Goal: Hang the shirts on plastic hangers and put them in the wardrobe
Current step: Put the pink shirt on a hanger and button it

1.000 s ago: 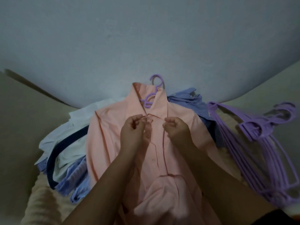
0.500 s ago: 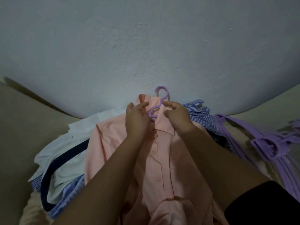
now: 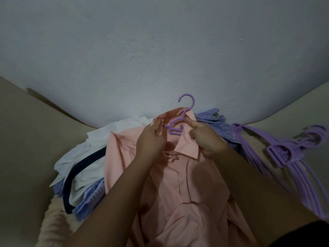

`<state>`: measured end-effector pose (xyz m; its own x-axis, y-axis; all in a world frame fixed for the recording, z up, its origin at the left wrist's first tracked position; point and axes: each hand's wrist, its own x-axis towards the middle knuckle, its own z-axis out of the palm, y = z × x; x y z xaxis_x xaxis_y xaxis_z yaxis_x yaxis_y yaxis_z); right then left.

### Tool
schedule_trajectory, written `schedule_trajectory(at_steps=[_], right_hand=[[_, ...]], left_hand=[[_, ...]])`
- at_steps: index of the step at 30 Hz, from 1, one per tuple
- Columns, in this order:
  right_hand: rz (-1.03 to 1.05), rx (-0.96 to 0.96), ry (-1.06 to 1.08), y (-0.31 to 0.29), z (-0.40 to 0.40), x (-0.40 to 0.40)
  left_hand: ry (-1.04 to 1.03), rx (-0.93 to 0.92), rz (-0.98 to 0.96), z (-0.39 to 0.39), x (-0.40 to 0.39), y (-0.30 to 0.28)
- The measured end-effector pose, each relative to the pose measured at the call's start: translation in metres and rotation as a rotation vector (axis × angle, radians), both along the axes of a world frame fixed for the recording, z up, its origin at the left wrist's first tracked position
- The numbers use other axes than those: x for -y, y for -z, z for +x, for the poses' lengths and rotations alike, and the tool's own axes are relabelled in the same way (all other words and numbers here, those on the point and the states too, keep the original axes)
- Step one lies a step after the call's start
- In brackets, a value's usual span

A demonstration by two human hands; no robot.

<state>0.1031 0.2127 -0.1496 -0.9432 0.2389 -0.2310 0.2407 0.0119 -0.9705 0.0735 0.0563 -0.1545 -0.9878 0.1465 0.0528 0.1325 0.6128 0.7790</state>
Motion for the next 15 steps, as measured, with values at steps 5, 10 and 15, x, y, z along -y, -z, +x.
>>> schedule_trajectory(at_steps=[5,10,15], right_hand=[[0.151,-0.045,0.055,-0.002,0.027,-0.001],[-0.079,-0.069,0.147,0.003,0.034,-0.004],[-0.86,-0.034,0.089,0.001,0.031,-0.018]], left_hand=[[0.012,-0.005,0.191,0.03,-0.002,-0.017],[-0.026,0.011,0.312,0.031,-0.004,-0.021],[-0.124,0.374,0.596,0.005,-0.006,-0.027]])
